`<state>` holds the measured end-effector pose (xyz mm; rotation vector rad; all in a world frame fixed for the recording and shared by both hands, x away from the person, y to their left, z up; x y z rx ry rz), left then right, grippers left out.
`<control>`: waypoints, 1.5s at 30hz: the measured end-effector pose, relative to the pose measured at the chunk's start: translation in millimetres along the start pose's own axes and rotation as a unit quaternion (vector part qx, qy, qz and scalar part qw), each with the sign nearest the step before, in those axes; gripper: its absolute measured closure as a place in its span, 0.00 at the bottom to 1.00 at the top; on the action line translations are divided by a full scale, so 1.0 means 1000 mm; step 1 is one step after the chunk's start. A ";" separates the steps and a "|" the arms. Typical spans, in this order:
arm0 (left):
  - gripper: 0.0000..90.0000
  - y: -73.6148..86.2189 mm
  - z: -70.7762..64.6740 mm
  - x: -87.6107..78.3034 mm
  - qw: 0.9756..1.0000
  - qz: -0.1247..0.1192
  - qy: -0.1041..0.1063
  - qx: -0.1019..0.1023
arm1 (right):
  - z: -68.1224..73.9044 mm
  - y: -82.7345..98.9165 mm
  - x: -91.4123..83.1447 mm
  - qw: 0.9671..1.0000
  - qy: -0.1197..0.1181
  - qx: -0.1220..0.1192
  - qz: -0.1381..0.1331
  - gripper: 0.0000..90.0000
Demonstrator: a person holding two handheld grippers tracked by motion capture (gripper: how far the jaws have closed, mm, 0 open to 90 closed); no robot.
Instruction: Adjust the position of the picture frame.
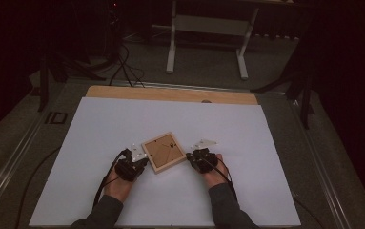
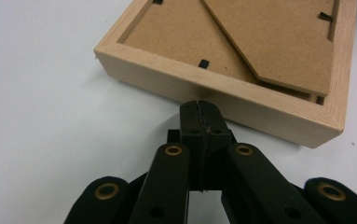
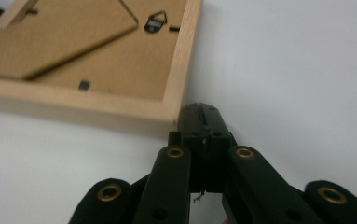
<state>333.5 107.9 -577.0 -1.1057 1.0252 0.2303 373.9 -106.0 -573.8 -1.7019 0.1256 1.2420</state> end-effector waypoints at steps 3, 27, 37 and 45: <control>1.00 0.003 0.001 -0.001 1.000 0.002 0.002 -0.004 | 0.001 0.003 -0.001 1.000 -0.003 -0.003 0.002 1.00; 1.00 0.005 -0.003 -0.004 1.000 0.009 -0.001 -0.004 | 0.021 0.013 -0.012 0.999 -0.020 -0.027 0.005 1.00; 1.00 -0.002 0.001 0.004 1.000 -0.004 -0.005 -0.014 | 0.023 0.017 -0.014 1.000 -0.022 -0.020 0.005 1.00; 1.00 -0.003 0.001 0.005 1.000 -0.004 -0.007 -0.015 | 0.025 0.019 -0.016 1.000 -0.026 -0.016 0.006 1.00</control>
Point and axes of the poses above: each handheld gripper's, and its own axes: x roughly forward along the jaws, y roughly out of its underside, z roughly to its left, the point moved 6 cm from there along x, roughly forward along the jaws, and after that the axes turned 6 degrees about z, right-handed, at the moved point
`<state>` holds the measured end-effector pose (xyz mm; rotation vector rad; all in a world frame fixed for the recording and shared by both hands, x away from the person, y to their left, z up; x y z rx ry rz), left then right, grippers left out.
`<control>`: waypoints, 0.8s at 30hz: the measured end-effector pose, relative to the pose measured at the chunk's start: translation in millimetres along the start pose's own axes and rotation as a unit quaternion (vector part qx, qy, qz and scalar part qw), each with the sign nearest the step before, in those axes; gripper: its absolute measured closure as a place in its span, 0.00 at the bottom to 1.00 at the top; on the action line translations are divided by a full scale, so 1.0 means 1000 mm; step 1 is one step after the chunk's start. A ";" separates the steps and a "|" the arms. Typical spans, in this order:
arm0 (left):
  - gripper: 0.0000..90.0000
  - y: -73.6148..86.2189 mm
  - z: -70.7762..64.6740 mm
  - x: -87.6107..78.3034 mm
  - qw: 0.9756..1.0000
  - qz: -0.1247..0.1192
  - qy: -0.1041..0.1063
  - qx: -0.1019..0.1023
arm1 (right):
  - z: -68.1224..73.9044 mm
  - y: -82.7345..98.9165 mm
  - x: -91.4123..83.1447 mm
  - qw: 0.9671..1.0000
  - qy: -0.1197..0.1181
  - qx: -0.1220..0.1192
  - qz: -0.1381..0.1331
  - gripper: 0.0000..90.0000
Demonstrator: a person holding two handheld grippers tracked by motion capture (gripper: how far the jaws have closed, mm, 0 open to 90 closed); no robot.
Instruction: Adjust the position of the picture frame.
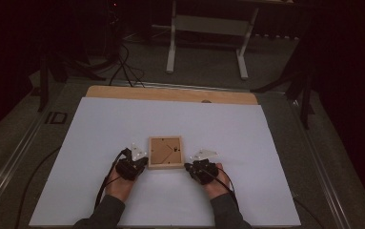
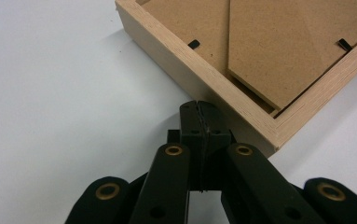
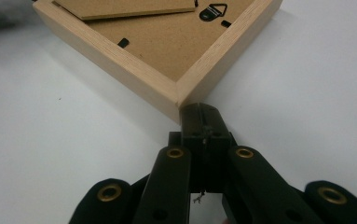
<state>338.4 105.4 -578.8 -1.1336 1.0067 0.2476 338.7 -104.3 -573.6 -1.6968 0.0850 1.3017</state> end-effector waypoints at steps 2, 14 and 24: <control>1.00 0.000 0.000 0.000 1.000 0.000 -0.001 -0.001 | 0.000 0.000 0.000 1.000 0.000 0.002 -0.001 1.00; 1.00 -0.004 -0.001 0.002 1.000 0.005 -0.014 0.001 | 0.000 0.001 0.000 1.000 0.004 0.006 -0.002 1.00; 1.00 -0.004 0.001 0.002 1.000 0.006 -0.011 -0.006 | -0.002 -0.001 0.004 1.000 0.002 0.008 -0.004 1.00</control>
Point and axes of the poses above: each handheld gripper's, and its own axes: x roughly forward along the jaws, y roughly out of its underside, z roughly to its left, the point moved 6 cm from there along x, roughly forward along the jaws, and after that the axes turned 6 degrees about z, right-handed, at the moved point
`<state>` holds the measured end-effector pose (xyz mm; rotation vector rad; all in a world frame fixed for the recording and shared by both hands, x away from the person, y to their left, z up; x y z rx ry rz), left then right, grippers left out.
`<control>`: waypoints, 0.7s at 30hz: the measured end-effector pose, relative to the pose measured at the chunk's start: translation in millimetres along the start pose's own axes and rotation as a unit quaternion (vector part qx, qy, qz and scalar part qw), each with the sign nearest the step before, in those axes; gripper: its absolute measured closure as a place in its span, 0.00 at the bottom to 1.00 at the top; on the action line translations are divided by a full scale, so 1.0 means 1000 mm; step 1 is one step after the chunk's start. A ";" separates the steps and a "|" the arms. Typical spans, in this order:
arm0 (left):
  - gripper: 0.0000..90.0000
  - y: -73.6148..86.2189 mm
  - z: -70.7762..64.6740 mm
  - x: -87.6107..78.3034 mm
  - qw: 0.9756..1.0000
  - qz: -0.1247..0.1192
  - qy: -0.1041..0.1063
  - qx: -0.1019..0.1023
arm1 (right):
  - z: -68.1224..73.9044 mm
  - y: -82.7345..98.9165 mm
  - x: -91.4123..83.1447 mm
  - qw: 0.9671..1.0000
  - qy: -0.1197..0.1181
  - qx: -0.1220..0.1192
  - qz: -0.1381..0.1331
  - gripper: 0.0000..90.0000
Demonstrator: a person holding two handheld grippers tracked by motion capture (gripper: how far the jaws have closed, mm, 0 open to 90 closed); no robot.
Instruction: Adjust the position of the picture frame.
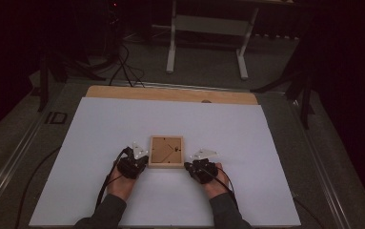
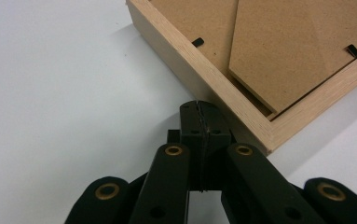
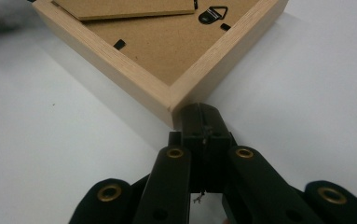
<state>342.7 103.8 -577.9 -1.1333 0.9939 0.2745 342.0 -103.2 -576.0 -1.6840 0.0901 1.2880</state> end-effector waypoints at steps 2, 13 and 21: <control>1.00 0.001 0.001 -0.001 1.000 0.000 0.004 -0.004 | 0.000 -0.001 0.002 1.000 -0.002 -0.001 -0.001 1.00; 0.96 0.000 0.005 -0.008 1.000 -0.012 0.007 -0.007 | -0.012 -0.006 -0.006 1.000 0.013 0.009 -0.019 0.91; 0.90 -0.001 0.008 -0.015 0.999 -0.030 0.012 -0.017 | -0.022 -0.010 -0.019 0.999 0.018 0.016 -0.047 0.74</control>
Point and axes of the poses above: each handheld gripper's, and its own axes: x roughly forward along the jaws, y roughly out of its underside, z roughly to its left, the point moved 6 cm from there along x, roughly forward along the jaws, and after that the axes turned 6 degrees about z, right-handed, at the moved point
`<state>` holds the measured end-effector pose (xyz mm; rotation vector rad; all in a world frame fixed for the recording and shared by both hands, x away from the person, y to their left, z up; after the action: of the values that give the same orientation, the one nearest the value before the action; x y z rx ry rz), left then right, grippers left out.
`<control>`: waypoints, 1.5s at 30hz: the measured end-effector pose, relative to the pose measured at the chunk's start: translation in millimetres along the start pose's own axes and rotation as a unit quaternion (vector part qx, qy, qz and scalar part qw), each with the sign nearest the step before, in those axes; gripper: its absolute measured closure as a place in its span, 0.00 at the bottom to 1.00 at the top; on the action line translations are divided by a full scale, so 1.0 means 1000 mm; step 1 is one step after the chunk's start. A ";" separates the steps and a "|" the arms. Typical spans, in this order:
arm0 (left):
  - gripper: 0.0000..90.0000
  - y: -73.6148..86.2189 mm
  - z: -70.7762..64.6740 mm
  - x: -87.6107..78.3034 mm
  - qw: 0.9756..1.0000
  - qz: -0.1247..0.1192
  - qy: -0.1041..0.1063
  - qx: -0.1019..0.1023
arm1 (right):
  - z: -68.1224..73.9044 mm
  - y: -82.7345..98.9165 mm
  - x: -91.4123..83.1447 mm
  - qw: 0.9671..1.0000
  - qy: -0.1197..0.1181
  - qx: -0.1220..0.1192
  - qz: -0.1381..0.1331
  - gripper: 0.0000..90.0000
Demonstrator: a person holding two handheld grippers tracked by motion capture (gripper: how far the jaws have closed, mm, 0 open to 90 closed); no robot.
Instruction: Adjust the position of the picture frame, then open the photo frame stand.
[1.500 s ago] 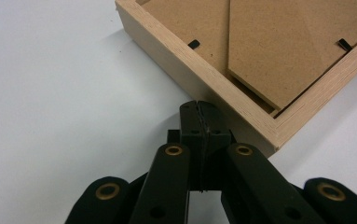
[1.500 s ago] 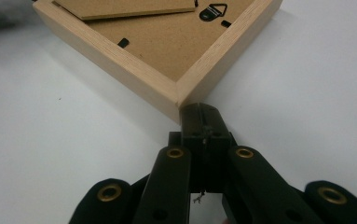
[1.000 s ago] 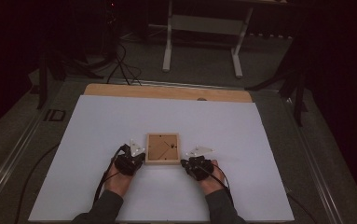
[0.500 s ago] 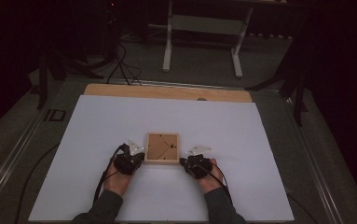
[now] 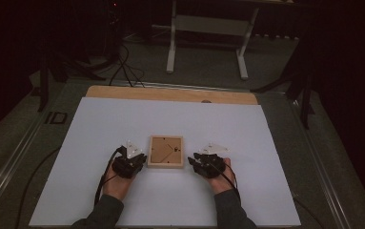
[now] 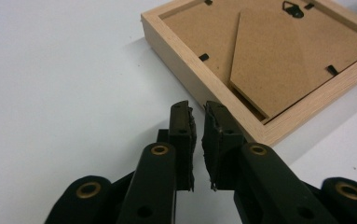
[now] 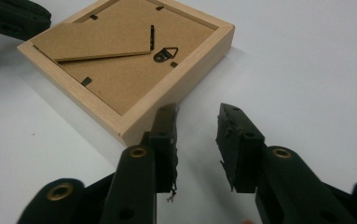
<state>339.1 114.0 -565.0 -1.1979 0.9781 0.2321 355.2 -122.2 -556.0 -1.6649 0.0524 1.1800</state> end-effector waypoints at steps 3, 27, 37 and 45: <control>0.88 0.000 0.002 -0.002 1.000 -0.001 0.000 -0.004 | 0.001 0.000 0.000 1.000 0.000 -0.003 -0.001 0.71; 0.78 -0.015 -0.007 -0.028 0.997 -0.039 0.066 -0.010 | 0.021 -0.005 0.002 0.999 -0.027 -0.034 -0.018 0.76; 0.74 -0.023 -0.014 -0.035 0.996 -0.037 0.082 0.005 | 0.025 -0.006 0.004 0.999 -0.018 -0.032 -0.030 0.91; 0.69 -0.030 -0.017 -0.031 0.996 -0.024 0.081 0.015 | 0.031 -0.006 0.004 0.998 -0.015 -0.049 -0.031 1.00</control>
<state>330.9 98.0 -522.5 -1.2245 1.0883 0.0825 340.5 -93.9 -553.6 -1.7211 -0.0764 1.1758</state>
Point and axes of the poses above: each handheld gripper's, and its own axes: x roughly forward along the jaws, y roughly out of its underside, z roughly to its left, the point moved 6 cm from there along x, roughly forward along the jaws, and after that the axes turned 6 degrees about z, right-handed, at the moved point
